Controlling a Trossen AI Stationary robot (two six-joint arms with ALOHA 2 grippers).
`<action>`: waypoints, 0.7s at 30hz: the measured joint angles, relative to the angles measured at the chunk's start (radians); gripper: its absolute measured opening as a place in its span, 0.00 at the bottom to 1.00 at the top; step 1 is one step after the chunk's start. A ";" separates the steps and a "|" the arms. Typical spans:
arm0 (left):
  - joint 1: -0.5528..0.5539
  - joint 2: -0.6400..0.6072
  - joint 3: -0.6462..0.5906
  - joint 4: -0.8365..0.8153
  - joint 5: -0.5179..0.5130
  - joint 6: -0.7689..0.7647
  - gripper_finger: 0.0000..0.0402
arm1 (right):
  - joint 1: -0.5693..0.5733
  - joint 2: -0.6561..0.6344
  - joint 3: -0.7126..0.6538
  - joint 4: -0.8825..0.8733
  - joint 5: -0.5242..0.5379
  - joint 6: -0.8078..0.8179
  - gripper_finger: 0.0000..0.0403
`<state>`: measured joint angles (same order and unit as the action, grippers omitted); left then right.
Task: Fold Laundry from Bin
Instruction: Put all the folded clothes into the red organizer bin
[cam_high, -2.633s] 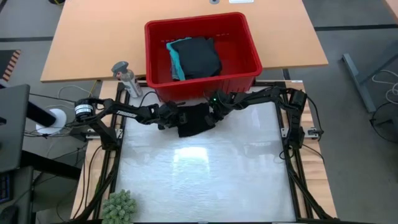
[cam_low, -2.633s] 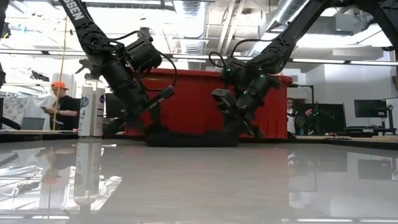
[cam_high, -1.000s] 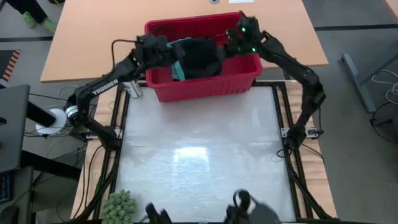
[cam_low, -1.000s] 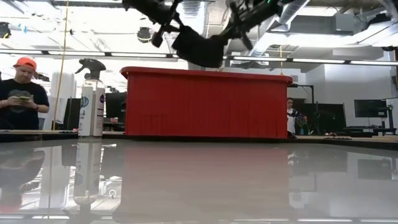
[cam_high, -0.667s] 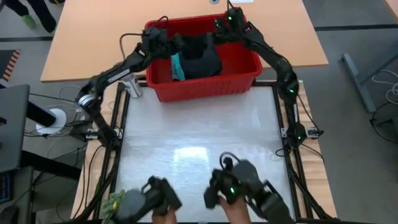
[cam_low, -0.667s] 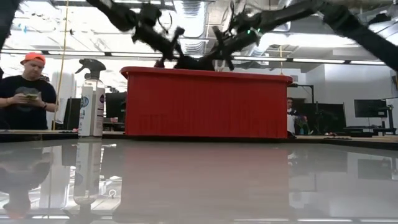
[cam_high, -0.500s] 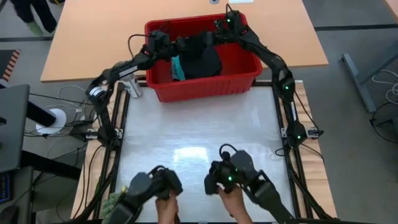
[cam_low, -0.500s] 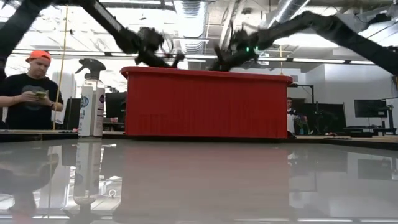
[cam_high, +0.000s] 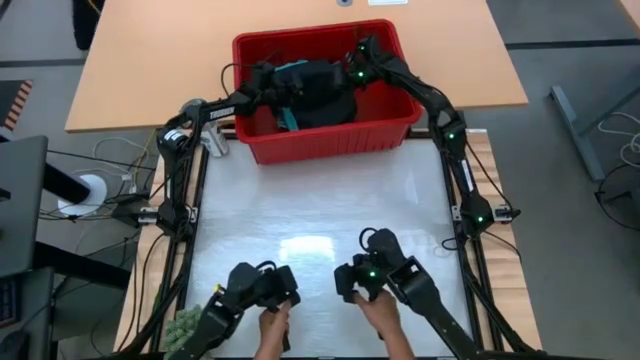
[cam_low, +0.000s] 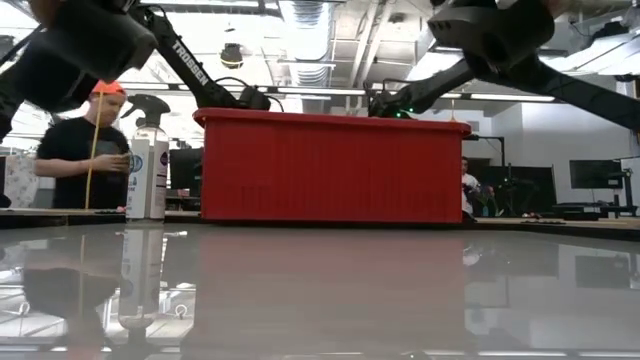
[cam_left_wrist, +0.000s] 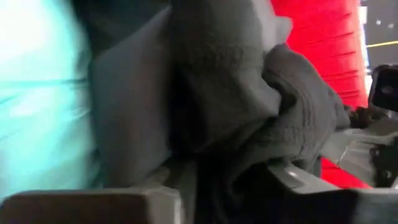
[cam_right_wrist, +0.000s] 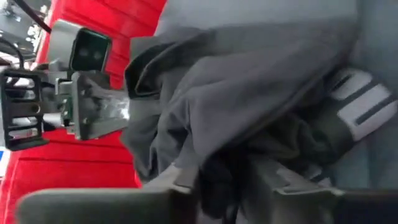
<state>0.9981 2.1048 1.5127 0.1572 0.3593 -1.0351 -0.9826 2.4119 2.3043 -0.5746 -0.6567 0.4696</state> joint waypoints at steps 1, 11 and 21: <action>0.002 0.000 0.000 0.014 -0.001 0.010 0.28 | -0.002 0.000 0.000 0.007 0.000 -0.004 0.28; 0.041 -0.035 -0.002 0.187 -0.008 -0.039 0.62 | -0.063 -0.050 0.000 0.052 0.055 -0.004 0.51; 0.069 -0.042 -0.002 0.152 0.067 -0.077 0.65 | -0.103 -0.104 0.000 0.045 0.057 0.000 0.50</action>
<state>1.0672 2.0624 1.5108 0.3088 0.4263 -1.1118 -1.0853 2.3074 2.3043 -0.5301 -0.5994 0.4698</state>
